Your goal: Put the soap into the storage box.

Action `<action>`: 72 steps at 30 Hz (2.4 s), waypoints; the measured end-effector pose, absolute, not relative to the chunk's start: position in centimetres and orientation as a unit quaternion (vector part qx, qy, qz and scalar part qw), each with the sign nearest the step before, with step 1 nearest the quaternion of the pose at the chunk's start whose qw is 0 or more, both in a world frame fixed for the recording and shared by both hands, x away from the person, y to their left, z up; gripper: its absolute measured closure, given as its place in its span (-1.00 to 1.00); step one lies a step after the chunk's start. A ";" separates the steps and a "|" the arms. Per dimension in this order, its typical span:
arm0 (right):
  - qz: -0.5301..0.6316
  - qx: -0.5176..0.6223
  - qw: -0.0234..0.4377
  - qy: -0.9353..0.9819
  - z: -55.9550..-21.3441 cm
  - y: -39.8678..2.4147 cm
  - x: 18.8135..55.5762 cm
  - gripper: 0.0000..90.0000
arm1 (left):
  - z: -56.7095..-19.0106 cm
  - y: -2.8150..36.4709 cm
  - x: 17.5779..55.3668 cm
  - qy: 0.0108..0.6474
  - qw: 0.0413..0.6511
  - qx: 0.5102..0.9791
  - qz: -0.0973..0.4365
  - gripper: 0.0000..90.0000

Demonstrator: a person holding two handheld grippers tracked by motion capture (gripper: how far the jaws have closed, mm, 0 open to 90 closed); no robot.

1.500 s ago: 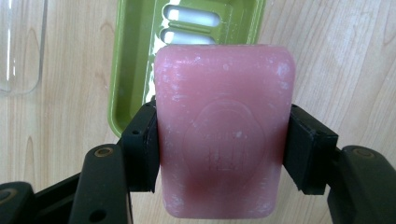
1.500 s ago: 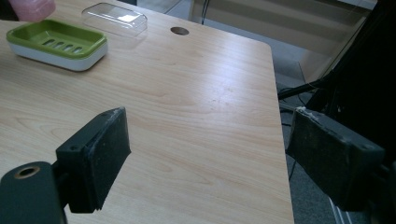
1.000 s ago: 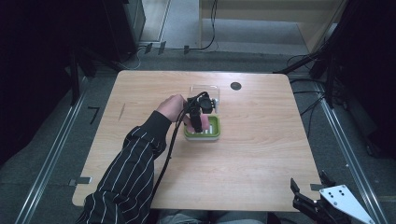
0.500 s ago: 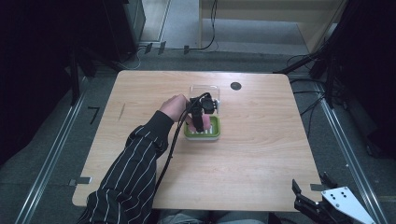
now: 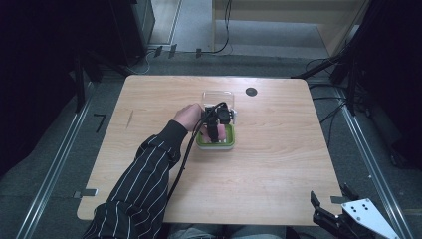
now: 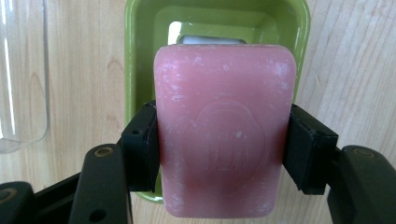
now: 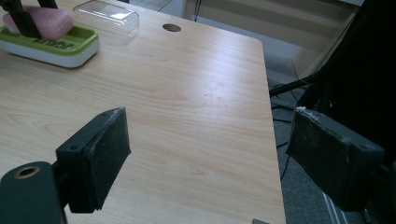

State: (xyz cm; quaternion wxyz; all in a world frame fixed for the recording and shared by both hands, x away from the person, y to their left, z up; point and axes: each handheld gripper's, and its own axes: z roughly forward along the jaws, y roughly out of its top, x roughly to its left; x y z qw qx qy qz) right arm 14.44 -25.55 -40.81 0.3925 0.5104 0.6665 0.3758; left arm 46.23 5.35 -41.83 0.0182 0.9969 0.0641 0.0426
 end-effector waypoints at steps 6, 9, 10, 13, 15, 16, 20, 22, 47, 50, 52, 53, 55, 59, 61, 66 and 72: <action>0.376 0.510 0.393 0.666 -40.8 -25.5 14.4 -0.70 | -42.4 5.2 46.3 0.066 0.019 0.996 0.049 -0.14; 0.376 0.511 0.392 0.666 -40.8 -25.6 14.4 -0.70 | -42.5 5.2 46.4 0.069 0.018 0.996 0.050 -0.14; 0.376 0.511 0.392 0.666 -40.8 -25.6 14.4 -0.70 | -42.6 5.2 46.5 0.068 0.018 0.996 0.051 -0.14; 0.376 0.510 0.393 0.667 -40.8 -25.6 14.4 -0.70 | -42.8 5.3 46.6 0.071 0.020 0.996 0.052 -0.14; 0.376 0.510 0.393 0.667 -40.8 -25.6 14.4 -0.70 | -42.9 5.3 46.7 0.071 0.019 0.996 0.053 -0.14; 0.376 0.510 0.393 0.667 -40.8 -25.6 14.4 -0.70 | -43.0 5.3 46.7 0.072 0.019 0.996 0.055 -0.14; 0.376 0.510 0.393 0.667 -40.8 -25.5 14.5 -0.70 | -43.3 5.4 46.9 0.079 0.021 0.995 0.049 -0.14; 0.376 0.510 0.392 0.667 -40.8 -25.5 14.5 -0.70 | -43.4 5.5 47.0 0.081 0.020 0.995 0.047 -0.14; 0.378 0.508 0.393 0.667 -40.8 -25.5 14.5 -0.70 | -42.2 6.4 47.0 0.100 0.050 0.992 0.054 -0.41; 0.379 0.507 0.392 0.668 -40.8 -25.5 14.6 -0.70 | -41.8 6.8 46.9 0.114 0.054 0.990 0.064 -0.60; 0.379 0.506 0.392 0.668 -40.8 -25.4 14.8 -0.70 | -41.6 7.1 46.8 0.125 0.054 0.988 0.069 -0.69; 0.380 0.506 0.391 0.669 -40.8 -25.3 14.8 -0.70 | -41.4 7.2 46.8 0.125 0.051 0.988 0.070 -0.70; 0.380 0.503 0.391 0.671 -40.7 -25.3 14.9 -0.70 | -41.2 7.6 46.7 0.132 0.052 0.987 0.072 -0.71; 0.381 0.501 0.389 0.672 -40.7 -25.1 15.1 -0.70 | -40.8 8.3 46.6 0.147 0.052 0.985 0.078 -0.78; 0.382 0.500 0.388 0.673 -40.7 -25.1 15.2 -0.70 | -40.6 8.7 46.5 0.156 0.055 0.983 0.080 -0.80; 0.383 0.499 0.385 0.675 -40.7 -24.9 15.3 -0.70 | -40.0 9.4 46.1 0.166 0.057 0.981 0.085 -0.84; 0.384 0.497 0.386 0.675 -40.7 -24.8 15.4 -0.70 | -39.6 10.1 45.3 0.178 0.057 0.978 0.090 -0.90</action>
